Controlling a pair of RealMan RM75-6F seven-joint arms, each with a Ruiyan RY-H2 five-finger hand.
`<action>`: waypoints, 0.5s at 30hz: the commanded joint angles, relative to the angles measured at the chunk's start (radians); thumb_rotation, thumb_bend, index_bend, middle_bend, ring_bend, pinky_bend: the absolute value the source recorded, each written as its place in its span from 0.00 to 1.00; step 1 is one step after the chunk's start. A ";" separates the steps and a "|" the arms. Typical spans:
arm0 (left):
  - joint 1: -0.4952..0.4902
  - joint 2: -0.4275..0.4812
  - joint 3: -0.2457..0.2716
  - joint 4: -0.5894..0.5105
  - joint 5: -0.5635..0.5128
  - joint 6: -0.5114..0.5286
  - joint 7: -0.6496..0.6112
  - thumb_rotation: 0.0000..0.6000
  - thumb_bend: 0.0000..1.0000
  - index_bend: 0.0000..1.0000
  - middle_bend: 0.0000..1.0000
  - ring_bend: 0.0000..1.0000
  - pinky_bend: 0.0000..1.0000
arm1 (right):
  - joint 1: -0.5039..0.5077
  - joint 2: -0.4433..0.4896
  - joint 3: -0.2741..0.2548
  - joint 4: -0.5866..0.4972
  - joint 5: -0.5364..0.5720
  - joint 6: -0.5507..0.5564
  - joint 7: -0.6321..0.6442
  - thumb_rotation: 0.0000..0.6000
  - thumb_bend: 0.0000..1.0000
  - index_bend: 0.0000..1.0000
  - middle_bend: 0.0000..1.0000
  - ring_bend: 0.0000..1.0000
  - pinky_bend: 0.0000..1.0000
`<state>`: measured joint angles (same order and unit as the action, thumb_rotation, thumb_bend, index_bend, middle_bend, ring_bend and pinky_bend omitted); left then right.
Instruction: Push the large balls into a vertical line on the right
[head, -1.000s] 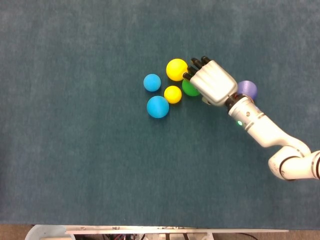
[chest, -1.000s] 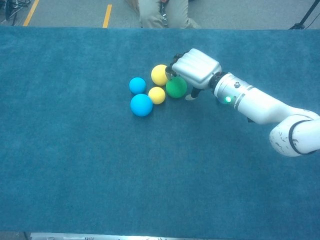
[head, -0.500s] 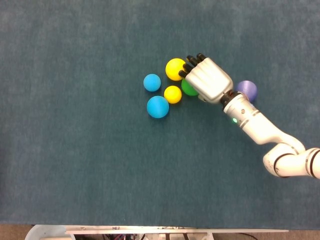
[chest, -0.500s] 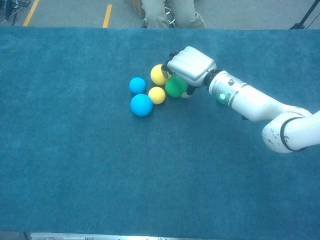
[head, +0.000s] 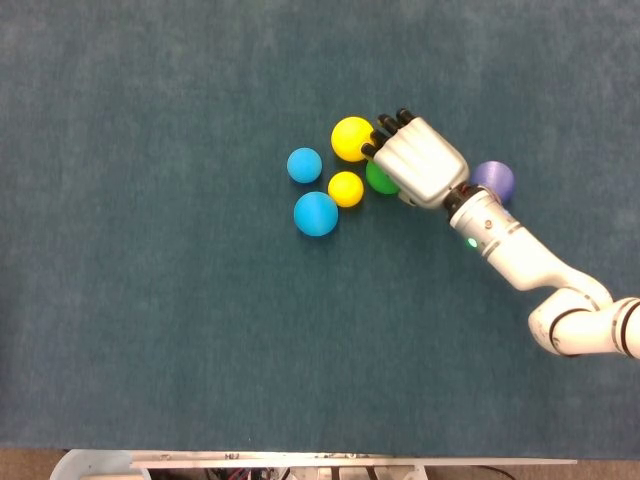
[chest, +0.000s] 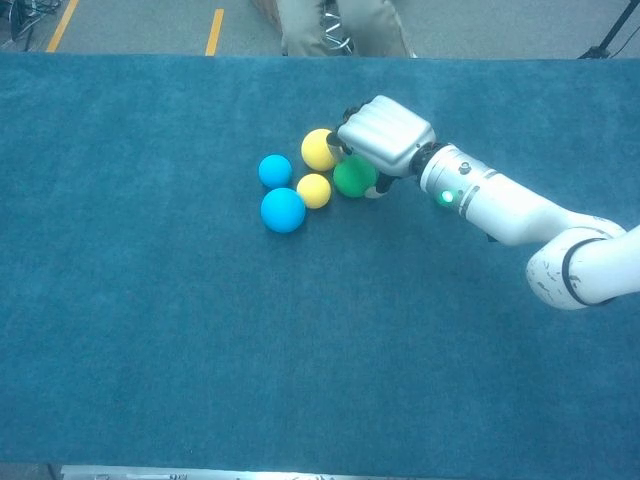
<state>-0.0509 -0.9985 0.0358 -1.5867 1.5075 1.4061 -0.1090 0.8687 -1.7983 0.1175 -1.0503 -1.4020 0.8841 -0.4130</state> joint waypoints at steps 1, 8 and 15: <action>0.000 0.000 0.000 0.001 0.001 0.000 -0.002 1.00 0.40 0.32 0.17 0.24 0.31 | -0.001 -0.003 -0.002 0.006 -0.001 0.002 0.003 1.00 0.02 0.47 0.47 0.28 0.32; 0.001 0.000 0.001 0.002 -0.001 0.001 -0.004 1.00 0.40 0.32 0.17 0.24 0.31 | -0.005 -0.010 -0.004 0.019 -0.009 0.013 0.018 1.00 0.04 0.51 0.50 0.32 0.35; 0.000 -0.001 0.001 0.003 0.000 -0.001 -0.004 1.00 0.40 0.32 0.17 0.24 0.31 | -0.010 -0.007 -0.007 0.020 -0.019 0.028 0.035 1.00 0.05 0.53 0.53 0.34 0.35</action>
<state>-0.0507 -0.9996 0.0371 -1.5838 1.5075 1.4051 -0.1134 0.8589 -1.8062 0.1112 -1.0300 -1.4206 0.9113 -0.3790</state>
